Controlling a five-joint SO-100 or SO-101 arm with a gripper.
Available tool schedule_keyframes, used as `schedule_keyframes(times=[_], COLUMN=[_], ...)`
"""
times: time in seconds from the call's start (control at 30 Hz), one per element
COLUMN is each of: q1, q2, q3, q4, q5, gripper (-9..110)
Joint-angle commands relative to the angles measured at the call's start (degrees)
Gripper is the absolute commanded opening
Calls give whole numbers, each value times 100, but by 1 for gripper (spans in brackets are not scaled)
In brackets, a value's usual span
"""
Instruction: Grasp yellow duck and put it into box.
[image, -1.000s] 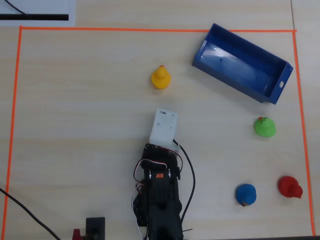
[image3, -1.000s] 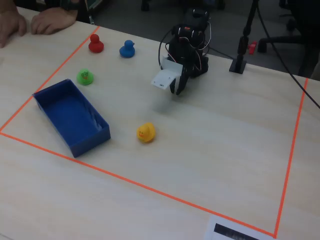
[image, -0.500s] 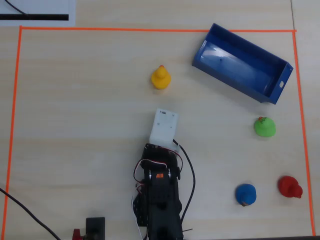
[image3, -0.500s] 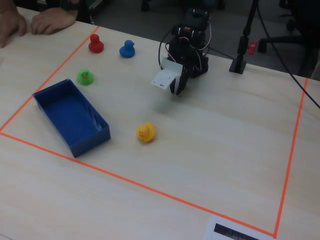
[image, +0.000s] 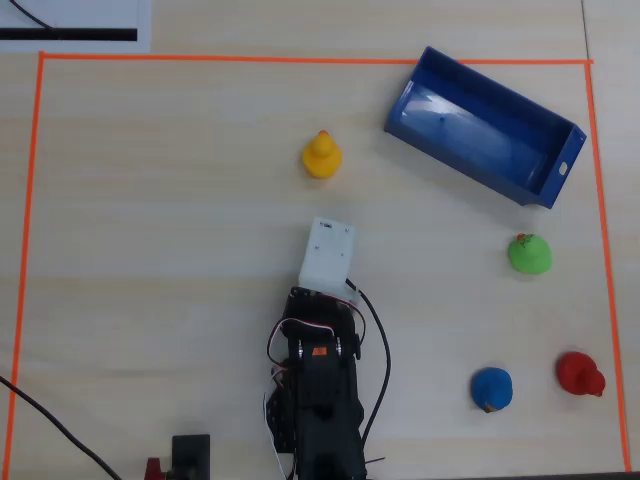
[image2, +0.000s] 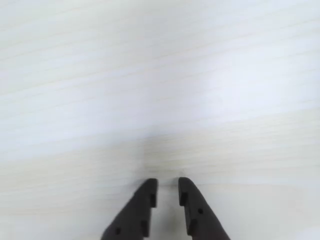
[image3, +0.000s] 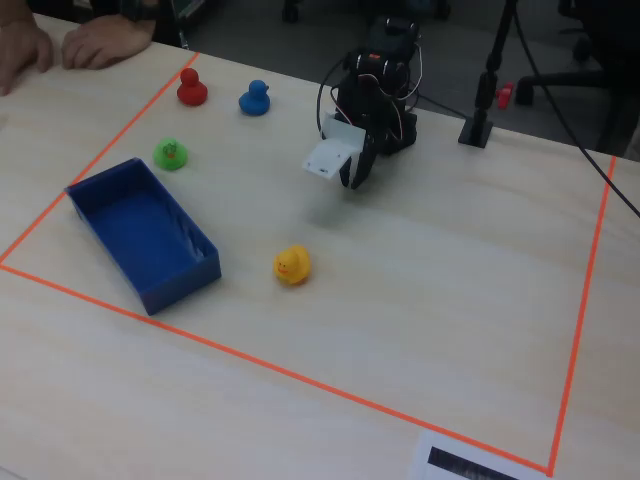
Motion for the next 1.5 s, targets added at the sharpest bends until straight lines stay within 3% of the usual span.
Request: schedule_keyframes(times=[0.0,0.3,0.63,0.9,1.47], q1=[44,396,334,35,905], q2=[0,-387,-4553,-7620,-10151], q3=[-26,-826,-2575,-4992,-6205], q4=[26,-1459,-5317,-5818,-5906], q5=[-123,-35,202,624,457], gripper=[0,0,8,11,28])
